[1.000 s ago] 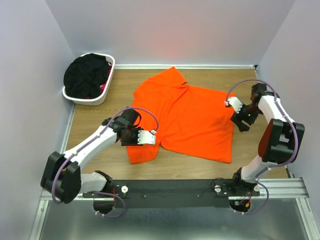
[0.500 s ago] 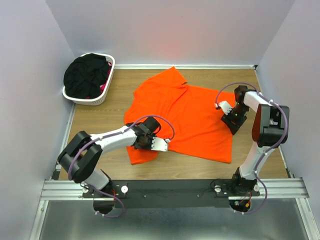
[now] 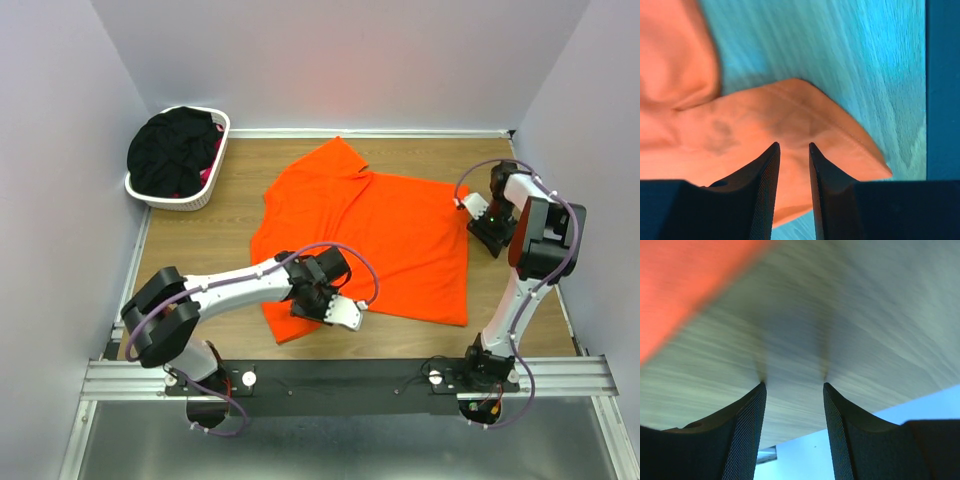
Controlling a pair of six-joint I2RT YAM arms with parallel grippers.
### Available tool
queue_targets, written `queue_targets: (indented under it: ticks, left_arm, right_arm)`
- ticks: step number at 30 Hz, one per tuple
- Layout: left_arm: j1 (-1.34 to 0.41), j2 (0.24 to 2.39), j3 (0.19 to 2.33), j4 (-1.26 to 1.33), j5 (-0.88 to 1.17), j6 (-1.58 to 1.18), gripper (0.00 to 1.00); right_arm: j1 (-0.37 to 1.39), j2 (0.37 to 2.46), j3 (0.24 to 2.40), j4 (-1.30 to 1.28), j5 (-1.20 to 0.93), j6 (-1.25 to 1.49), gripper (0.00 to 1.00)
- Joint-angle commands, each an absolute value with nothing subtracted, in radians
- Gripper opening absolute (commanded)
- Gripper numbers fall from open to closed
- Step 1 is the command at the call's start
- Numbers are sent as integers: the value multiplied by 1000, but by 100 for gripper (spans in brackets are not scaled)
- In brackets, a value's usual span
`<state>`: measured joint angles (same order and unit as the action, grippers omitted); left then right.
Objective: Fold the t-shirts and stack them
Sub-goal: Flatten the tshirt out
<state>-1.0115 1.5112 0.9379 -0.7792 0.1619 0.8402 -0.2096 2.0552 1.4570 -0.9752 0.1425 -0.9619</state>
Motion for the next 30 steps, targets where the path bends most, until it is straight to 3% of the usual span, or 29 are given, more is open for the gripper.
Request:
queue_targets:
  ticks: [1, 5, 8, 12, 20, 30]
  left_arm:
    - [-910, 1456, 1072, -857, 264, 808, 38]
    - [-600, 1526, 1301, -810, 278, 805, 39]
    - [-439, 1642, 1475, -728, 240, 730, 39]
    - [-307, 1799, 1643, -661, 230, 609, 39]
    - [-223, 2052, 1793, -559, 163, 450, 38]
    - [-212, 2178, 1752, -497, 132, 374, 36]
  right_arm:
    - [-230, 2048, 1494, -896, 86, -968, 58]
    - [-227, 2078, 1639, -1015, -55, -878, 60]
    - [-216, 2124, 1738, -1112, -152, -801, 60]
    - [-187, 2141, 1717, -1105, -190, -733, 59]
    - [-114, 2216, 1664, -1013, -134, -652, 58]
    - [-112, 2321, 1666, -930, 20, -647, 55]
